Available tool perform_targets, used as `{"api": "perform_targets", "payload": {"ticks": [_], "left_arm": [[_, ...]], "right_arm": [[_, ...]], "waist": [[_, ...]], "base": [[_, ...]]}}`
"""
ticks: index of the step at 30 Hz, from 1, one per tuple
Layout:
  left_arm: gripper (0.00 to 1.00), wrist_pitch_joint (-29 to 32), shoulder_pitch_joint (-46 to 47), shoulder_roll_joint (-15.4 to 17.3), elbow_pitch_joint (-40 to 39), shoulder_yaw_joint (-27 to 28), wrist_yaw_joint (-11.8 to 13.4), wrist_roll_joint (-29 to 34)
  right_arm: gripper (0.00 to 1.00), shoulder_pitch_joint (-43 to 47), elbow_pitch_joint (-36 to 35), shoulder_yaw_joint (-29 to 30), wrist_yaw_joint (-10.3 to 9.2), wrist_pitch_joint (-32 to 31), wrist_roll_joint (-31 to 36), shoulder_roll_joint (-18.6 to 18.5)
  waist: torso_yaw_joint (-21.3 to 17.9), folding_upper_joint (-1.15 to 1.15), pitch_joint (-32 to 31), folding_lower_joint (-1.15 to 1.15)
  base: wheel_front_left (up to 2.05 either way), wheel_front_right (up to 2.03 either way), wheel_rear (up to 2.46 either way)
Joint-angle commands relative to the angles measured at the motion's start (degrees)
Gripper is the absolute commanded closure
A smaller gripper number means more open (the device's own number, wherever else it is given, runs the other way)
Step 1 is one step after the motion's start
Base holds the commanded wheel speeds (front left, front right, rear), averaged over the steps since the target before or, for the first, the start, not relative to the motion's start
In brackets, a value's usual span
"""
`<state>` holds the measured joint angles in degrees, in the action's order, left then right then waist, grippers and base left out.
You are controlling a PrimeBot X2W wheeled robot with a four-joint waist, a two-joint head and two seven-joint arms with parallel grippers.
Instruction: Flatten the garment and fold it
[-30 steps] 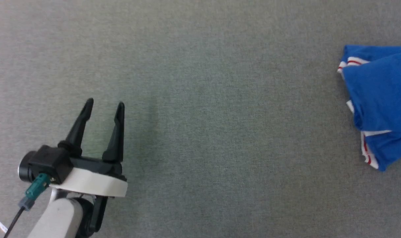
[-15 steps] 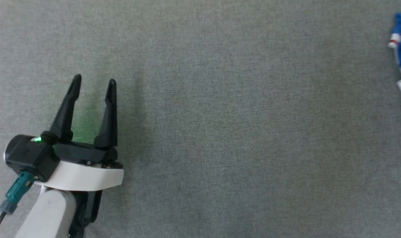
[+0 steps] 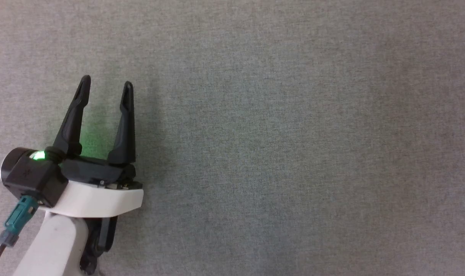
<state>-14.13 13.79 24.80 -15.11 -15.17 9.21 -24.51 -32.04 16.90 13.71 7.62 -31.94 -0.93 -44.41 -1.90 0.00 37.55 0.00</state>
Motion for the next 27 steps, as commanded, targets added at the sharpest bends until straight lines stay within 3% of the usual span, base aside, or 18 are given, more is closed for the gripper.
{"api": "perform_targets", "payload": {"ticks": [1,8,11,17,27], "left_arm": [[0.00,-0.2,1.2,-0.1,0.4,-0.1,0.2,0.5],[0.00,-0.3,0.2,-0.7,1.8,-0.4,0.1,-0.2],[0.00,-0.4,-0.9,-1.2,2.7,-0.4,0.1,-0.6],[0.00,-0.7,-4.3,-2.6,5.1,-0.1,0.5,-1.4],[0.00,-0.8,-10.2,-4.0,7.3,2.0,1.5,-1.6]], "right_arm": [[0.00,-1.2,0.9,0.1,-0.13,0.7,0.8,0.5],[0.00,-2.5,5.6,-0.9,-0.13,4.5,0.8,1.0],[0.00,-3.7,7.3,0.7,-0.13,7.0,-0.3,3.4],[0.00,-2.1,5.7,2.0,-0.13,11.8,-2.5,13.2],[0.00,8.6,-7.9,-2.1,-0.13,21.4,-6.7,25.5]], "waist": [[-0.1,0.00,-0.9,0.00],[-0.3,0.00,-5.2,0.00],[-0.3,0.00,-8.3,0.00],[0.1,0.00,-16.3,0.00],[1.9,0.00,-28.1,0.00]], "base": [[0.00,0.00,0.00],[0.00,0.00,0.00],[0.00,0.00,0.00],[0.00,0.00,0.00],[0.00,0.00,0.00]]}}
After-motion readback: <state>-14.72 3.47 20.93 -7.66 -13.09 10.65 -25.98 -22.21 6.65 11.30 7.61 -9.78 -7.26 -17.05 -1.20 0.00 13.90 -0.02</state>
